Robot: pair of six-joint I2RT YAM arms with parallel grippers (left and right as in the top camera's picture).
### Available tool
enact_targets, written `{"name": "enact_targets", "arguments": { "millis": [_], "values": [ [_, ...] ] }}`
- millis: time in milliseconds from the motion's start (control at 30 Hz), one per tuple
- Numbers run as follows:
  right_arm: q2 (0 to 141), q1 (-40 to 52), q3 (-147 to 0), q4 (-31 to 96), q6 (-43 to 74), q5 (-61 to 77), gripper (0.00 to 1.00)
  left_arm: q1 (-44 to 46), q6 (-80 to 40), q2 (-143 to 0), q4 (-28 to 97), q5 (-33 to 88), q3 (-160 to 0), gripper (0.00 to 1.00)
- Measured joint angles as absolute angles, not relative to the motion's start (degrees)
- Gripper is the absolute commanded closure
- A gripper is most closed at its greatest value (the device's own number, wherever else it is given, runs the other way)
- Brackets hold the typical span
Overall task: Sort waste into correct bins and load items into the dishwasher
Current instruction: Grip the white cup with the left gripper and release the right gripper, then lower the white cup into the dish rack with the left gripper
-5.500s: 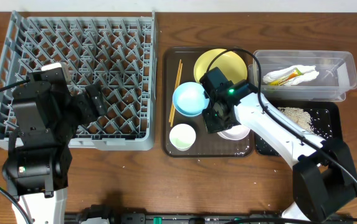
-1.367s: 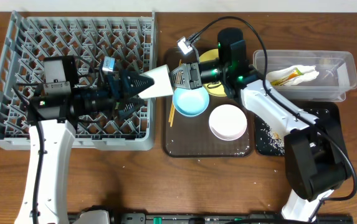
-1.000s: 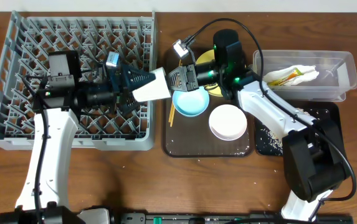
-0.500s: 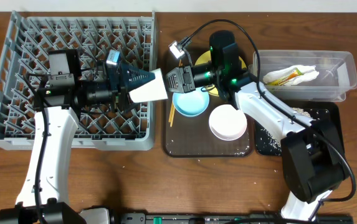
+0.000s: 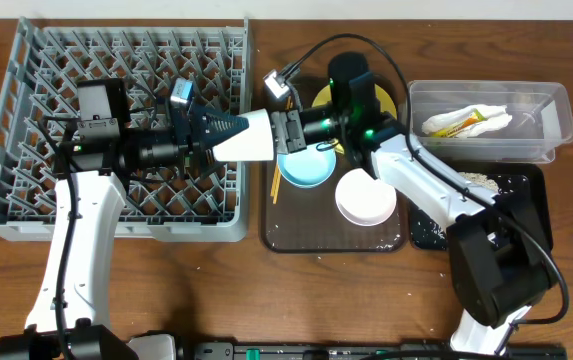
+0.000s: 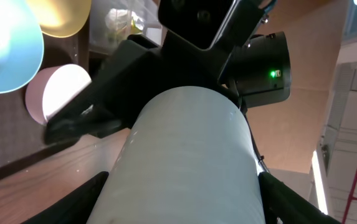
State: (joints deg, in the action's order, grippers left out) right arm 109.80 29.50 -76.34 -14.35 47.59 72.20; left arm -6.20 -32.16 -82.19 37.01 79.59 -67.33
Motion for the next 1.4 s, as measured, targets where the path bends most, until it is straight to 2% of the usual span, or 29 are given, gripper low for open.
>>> {"name": "enact_targets", "arguments": {
  "millis": [200, 400, 533, 600, 667, 700, 867, 1100, 1200, 1400],
  "values": [
    [109.80, 29.54, -76.34, -14.35, 47.57, 71.99, 0.38, -6.22, -31.81, -82.19, 36.99, 79.53, -67.33, 0.40],
    [109.80, 28.16, -76.34, -14.39, 47.35, 72.27, 0.38, -6.22, -30.61, -82.19, 36.99, 79.33, -67.33, 0.40],
    [109.80, 24.69, -76.34, -14.39, 47.44, 73.10, 0.35, -6.42, -29.93, -82.19, 36.99, 77.67, -67.31, 0.40],
    [109.80, 22.63, -76.34, -14.37, 47.51, 73.87, 0.27, -6.90, -29.91, -82.19, 36.99, 76.05, -67.31, 0.41],
    [109.80, 20.80, -76.34, -14.28, 47.48, 74.89, 0.12, -7.49, -29.89, -82.19, 37.01, 73.78, -67.31, 0.44],
    [109.80, 19.92, -76.34, -14.26, 47.24, 75.61, 0.01, -7.77, -29.85, -82.19, 37.01, 72.07, -67.33, 0.44],
    [109.80, 17.04, -76.34, -14.37, 45.32, 79.37, 0.01, -8.19, -29.76, -82.19, 38.09, 61.52, -67.35, 0.44],
    [109.80, 16.91, -76.34, -12.01, 42.11, 79.90, 0.01, -8.14, -28.10, -81.10, 49.98, 43.38, -71.46, 0.43],
    [109.80, 16.91, -76.40, -5.56, 39.27, 76.27, 0.01, -8.16, -27.05, -79.42, 54.30, 36.67, -74.22, 0.43],
    [109.62, 17.23, -76.60, 15.42, 30.57, 57.65, 0.01, -8.14, -25.45, -75.61, 59.70, 26.00, -76.58, 0.44]
  ]
}}
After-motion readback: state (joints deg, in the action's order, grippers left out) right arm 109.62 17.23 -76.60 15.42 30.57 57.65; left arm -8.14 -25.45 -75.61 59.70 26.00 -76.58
